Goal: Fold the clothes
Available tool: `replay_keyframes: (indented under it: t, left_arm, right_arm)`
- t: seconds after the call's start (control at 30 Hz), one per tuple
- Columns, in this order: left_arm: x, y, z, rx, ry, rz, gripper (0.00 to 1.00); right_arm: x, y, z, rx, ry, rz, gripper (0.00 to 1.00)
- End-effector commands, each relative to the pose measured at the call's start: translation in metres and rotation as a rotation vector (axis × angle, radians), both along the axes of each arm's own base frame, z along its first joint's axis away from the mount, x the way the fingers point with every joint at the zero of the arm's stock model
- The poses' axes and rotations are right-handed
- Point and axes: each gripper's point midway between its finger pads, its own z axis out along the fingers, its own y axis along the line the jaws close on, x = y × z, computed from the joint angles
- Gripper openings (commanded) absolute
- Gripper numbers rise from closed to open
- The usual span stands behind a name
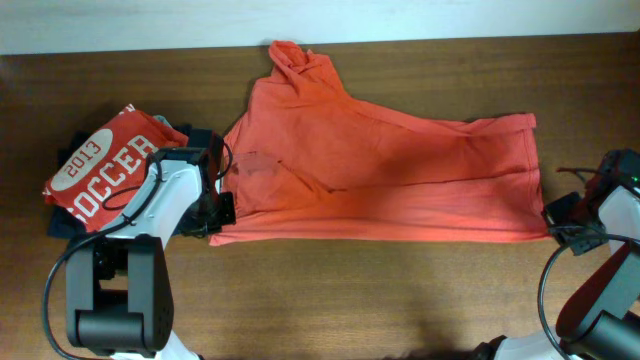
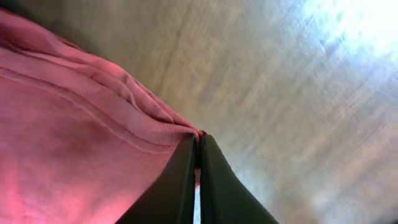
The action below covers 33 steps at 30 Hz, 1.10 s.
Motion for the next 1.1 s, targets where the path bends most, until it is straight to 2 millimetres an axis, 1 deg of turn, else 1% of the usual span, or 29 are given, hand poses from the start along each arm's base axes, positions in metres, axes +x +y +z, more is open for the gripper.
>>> replay_keyframes:
  t: [0.0,0.17,0.2,0.23,0.27,0.3,0.4,0.57,0.63,0.67,0.7,0.73,0.77,0.83,0.93,1.0,1.03,1.07]
  left_arm:
    - [0.001,0.007,0.018,0.028,-0.027,-0.01,0.0]
    - [-0.016,0.005,0.033,0.012,0.001,0.034,0.01]
    - [-0.02,0.005,0.036,0.014,0.01,0.044,0.0]
    - [-0.029,0.006,0.042,0.014,0.027,0.058,0.0]
    - [-0.032,0.005,0.044,0.009,0.034,0.058,0.0]
    - [-0.036,0.001,0.046,-0.013,0.046,0.061,0.0]
    - [-0.041,-0.006,0.047,-0.053,0.062,0.064,0.0]
    - [-0.049,-0.006,0.042,-0.052,0.088,0.065,0.01]
    - [-0.051,-0.006,0.041,-0.051,0.096,0.065,0.06]
    - [-0.051,-0.005,0.041,-0.05,0.096,0.065,0.1]
    - [-0.051,-0.005,0.041,-0.05,0.094,0.065,0.18]
    - [-0.05,-0.005,0.041,-0.05,0.092,0.065,0.22]
    - [-0.05,-0.005,0.041,-0.049,0.091,0.064,0.27]
    - [-0.051,-0.004,0.043,-0.042,0.086,0.059,0.34]
    - [-0.048,-0.004,0.051,-0.043,0.059,0.057,0.39]
    - [-0.041,-0.004,0.062,-0.05,0.023,0.048,0.41]
    - [-0.033,-0.005,0.071,-0.057,-0.014,0.031,0.44]
    - [-0.025,-0.007,0.081,-0.067,-0.052,0.013,0.47]
  right_arm:
    - [-0.004,-0.007,0.012,-0.045,0.021,-0.006,0.04]
    - [-0.014,-0.004,0.011,-0.039,0.064,-0.008,0.04]
    - [-0.019,-0.004,0.011,-0.045,0.086,-0.022,0.05]
    - [-0.03,-0.006,0.012,-0.063,0.137,-0.046,0.04]
    - [-0.037,-0.008,0.014,-0.081,0.168,-0.066,0.04]
    - [-0.044,-0.01,0.015,-0.1,0.193,-0.09,0.04]
    - [-0.042,-0.011,0.018,-0.108,0.178,-0.093,0.04]
    - [-0.035,-0.012,0.025,-0.119,0.132,-0.094,0.04]
    - [-0.031,-0.01,0.026,-0.105,0.108,-0.092,0.1]
    - [-0.03,-0.009,0.026,-0.099,0.101,-0.091,0.19]
    - [-0.028,-0.009,0.026,-0.097,0.091,-0.091,0.33]
    - [-0.027,-0.009,0.027,-0.1,0.086,-0.092,0.44]
    - [-0.027,-0.009,0.028,-0.101,0.081,-0.092,0.5]
    - [-0.023,-0.011,0.032,-0.105,0.063,-0.093,0.56]
    - [-0.009,-0.012,0.047,-0.1,0.0,-0.084,0.61]
    - [0.01,-0.008,0.062,-0.068,-0.087,-0.024,0.61]
    - [0.022,-0.005,0.072,-0.048,-0.141,0.017,0.61]
    - [0.038,0.001,0.084,-0.022,-0.219,0.094,0.61]
